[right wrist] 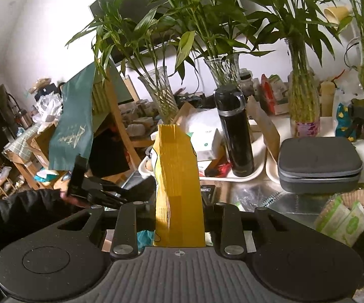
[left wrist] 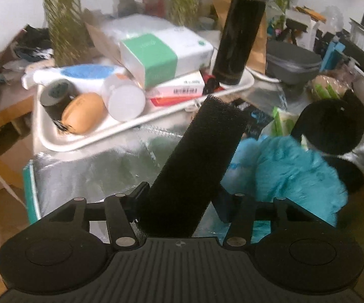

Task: Organize soft objects
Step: 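Grasp the black foam strip with the left tool while the right tool holds the envelope, then lower the envelope into the box with the right tool while the left tool releases the foam into it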

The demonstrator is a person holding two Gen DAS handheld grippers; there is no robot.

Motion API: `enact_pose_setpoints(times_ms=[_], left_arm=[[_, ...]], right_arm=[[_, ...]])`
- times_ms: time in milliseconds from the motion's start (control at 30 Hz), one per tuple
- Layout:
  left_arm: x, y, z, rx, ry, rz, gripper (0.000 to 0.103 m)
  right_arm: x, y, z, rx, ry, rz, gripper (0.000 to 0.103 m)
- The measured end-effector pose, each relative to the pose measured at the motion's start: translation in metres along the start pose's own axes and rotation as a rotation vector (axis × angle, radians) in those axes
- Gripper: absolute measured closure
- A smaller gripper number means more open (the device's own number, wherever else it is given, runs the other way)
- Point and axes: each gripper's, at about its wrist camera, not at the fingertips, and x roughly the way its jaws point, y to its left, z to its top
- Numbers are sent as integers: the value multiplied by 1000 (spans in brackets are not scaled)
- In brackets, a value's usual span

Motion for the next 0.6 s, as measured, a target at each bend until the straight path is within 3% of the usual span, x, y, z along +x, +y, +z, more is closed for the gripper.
enact_pose_setpoints(times_ms=[133,267,600], left_arm=[[-23,-11,2,-55,-19,81,52],[-52,-17,0,-148,-48,112,52],[-116,-50,-5,-296,-81,209,52]], right_arm=[[-4,15,-3,-17,17,-19,71],[-9,33,-6,-43,29,-38,71],[-20,48,-16,85,90,-40,70]])
